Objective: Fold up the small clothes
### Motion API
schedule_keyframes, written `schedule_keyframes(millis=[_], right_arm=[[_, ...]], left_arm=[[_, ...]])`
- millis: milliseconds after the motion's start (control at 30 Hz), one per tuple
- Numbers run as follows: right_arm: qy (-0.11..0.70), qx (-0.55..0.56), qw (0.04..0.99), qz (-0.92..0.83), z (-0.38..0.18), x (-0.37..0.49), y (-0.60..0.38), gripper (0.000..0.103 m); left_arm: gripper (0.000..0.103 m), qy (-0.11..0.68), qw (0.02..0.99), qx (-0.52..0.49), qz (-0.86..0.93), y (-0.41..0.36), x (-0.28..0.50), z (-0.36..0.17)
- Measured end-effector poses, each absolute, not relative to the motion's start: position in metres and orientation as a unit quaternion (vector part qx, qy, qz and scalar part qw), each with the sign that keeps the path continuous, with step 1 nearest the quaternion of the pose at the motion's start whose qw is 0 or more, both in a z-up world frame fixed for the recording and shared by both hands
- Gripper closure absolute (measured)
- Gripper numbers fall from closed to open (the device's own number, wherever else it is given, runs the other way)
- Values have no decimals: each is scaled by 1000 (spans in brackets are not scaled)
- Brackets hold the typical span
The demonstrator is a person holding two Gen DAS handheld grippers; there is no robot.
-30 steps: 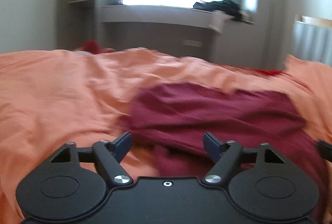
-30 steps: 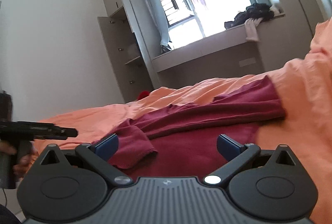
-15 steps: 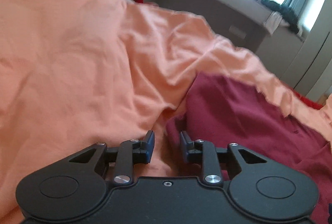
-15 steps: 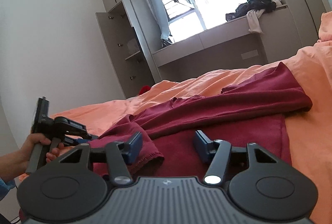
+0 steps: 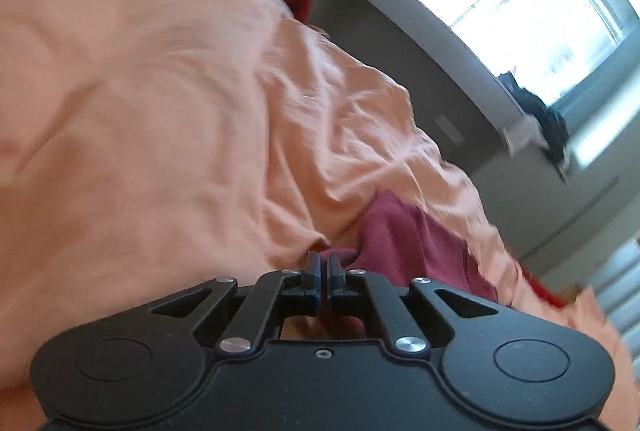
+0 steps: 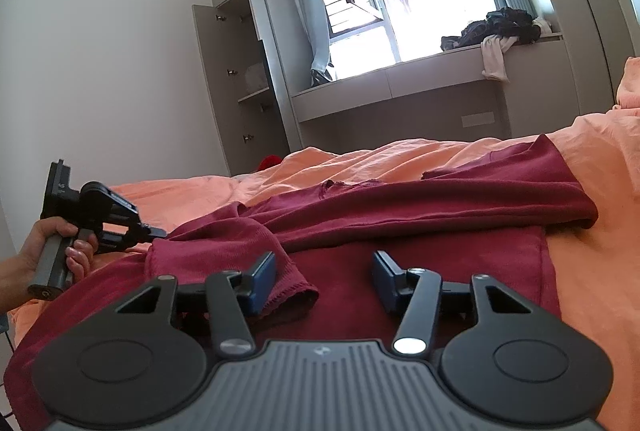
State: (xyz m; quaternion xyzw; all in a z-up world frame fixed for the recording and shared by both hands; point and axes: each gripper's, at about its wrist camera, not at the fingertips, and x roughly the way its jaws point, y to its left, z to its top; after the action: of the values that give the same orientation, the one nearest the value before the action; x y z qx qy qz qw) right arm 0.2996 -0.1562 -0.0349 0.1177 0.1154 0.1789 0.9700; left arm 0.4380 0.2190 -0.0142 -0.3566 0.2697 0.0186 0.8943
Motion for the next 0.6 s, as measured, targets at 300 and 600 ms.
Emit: schedule_keyframes(millis=[300,600], right_arm=[[115,115,970,179,-36,301,-156,46],[110,116,971,178,-40,298,-158,44]], left_arm=[[99,271,908,-319,23,213,439,-11],[51,252,948,-192,29,180,440,4]])
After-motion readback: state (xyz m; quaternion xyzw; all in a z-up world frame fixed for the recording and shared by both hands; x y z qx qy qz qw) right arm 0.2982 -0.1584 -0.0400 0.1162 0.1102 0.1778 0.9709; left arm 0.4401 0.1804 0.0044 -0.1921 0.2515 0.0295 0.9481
